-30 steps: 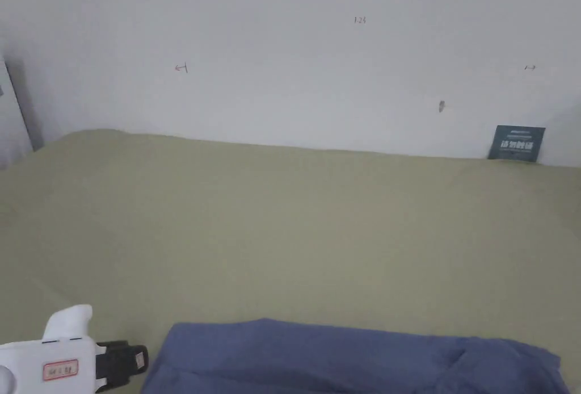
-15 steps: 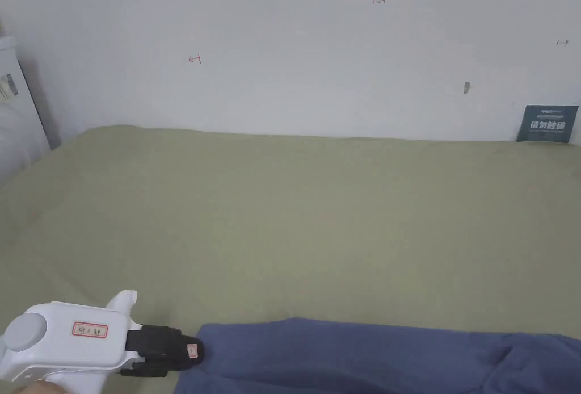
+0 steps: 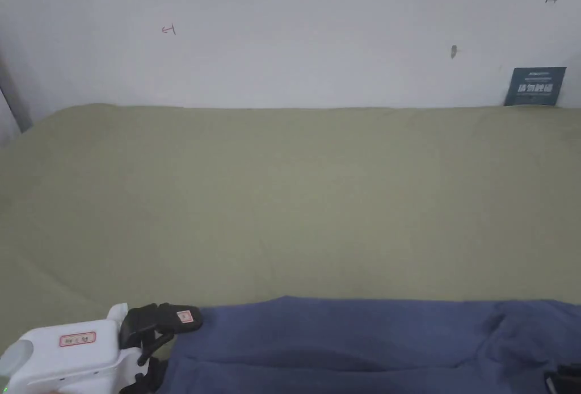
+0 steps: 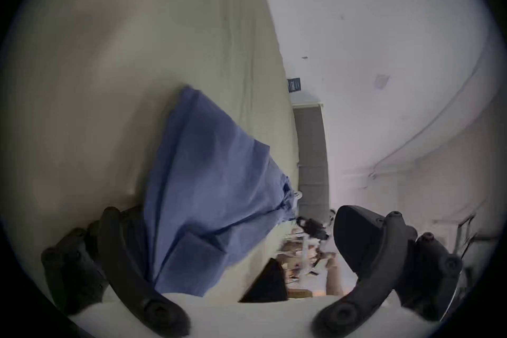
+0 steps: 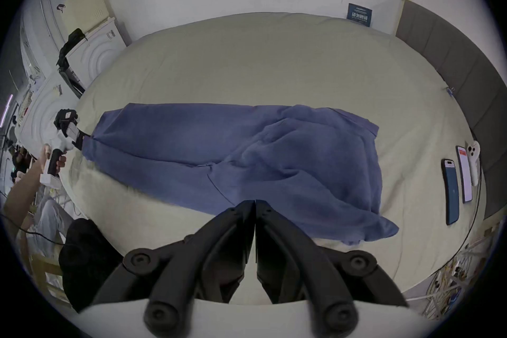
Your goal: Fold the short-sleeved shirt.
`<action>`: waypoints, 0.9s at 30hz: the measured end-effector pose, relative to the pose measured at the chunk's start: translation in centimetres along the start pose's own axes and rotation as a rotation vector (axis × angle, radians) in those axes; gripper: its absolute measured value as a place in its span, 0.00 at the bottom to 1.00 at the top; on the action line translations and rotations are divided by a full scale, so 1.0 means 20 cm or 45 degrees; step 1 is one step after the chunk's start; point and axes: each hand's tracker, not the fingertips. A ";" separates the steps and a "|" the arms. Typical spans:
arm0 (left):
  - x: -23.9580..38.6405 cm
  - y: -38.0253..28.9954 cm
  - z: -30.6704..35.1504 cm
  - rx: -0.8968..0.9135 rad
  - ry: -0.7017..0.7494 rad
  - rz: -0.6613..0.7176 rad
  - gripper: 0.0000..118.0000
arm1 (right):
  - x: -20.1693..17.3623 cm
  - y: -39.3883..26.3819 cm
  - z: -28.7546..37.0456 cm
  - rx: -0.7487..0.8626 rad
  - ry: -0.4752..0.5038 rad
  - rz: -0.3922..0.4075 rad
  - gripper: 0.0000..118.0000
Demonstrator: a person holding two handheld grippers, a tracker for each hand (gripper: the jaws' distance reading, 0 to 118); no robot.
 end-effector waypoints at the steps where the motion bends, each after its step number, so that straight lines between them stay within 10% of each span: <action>1: 0.03 -0.01 -0.02 0.002 0.029 -0.064 0.99 | 0.00 0.00 -0.01 -0.005 0.005 -0.002 0.06; 3: 0.03 0.02 -0.05 -0.042 0.120 -0.113 0.76 | 0.00 0.00 -0.01 -0.009 0.005 -0.007 0.06; 5: 0.06 0.04 -0.08 -0.059 0.281 -0.204 0.07 | 0.01 0.00 -0.01 -0.005 -0.006 -0.020 0.06; 16: 0.80 -0.16 -0.21 0.076 0.292 -0.551 0.07 | 0.12 -0.01 0.02 0.033 -0.016 -0.051 0.06; 27: 1.05 -0.38 -1.21 -0.356 0.323 -0.799 0.07 | 0.24 -0.07 0.04 0.075 0.014 -0.163 0.06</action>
